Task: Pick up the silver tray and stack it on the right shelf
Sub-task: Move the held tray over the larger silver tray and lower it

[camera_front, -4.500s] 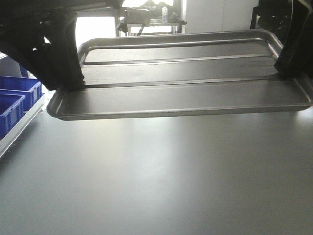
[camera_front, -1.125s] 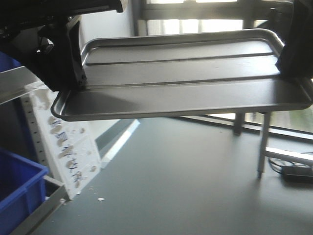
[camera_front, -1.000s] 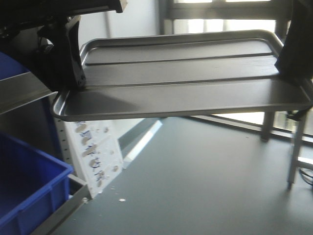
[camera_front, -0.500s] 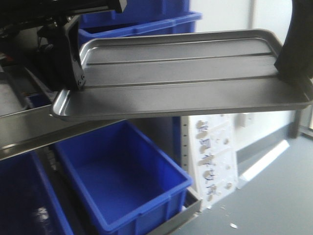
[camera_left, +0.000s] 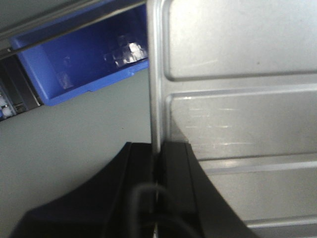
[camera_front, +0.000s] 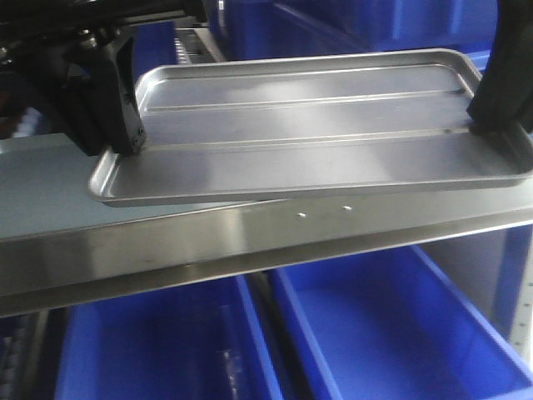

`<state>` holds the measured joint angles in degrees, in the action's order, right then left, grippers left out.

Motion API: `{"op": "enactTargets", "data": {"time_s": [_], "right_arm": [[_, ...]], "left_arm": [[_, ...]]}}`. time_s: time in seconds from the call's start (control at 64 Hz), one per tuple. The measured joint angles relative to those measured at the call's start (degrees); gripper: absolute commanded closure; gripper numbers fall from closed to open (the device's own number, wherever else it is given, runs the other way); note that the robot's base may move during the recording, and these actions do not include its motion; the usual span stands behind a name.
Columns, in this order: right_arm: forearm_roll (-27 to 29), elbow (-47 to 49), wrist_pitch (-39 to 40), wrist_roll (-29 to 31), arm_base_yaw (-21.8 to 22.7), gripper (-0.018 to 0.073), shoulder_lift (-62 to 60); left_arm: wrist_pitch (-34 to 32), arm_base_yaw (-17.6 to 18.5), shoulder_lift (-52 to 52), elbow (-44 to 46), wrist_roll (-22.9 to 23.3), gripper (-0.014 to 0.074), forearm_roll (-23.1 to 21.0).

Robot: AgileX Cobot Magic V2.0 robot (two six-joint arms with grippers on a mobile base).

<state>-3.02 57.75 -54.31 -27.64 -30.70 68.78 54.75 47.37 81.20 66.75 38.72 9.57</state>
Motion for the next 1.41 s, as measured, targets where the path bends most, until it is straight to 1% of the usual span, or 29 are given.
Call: {"op": "enactTargets", "data": {"time_s": [1.406], "right_arm": [[0.0,0.0,0.1,0.0,0.0,0.0503,0.0]], "left_arm": [[0.1,0.0,0.0,0.0,0.1,0.0689,0.1]]}}
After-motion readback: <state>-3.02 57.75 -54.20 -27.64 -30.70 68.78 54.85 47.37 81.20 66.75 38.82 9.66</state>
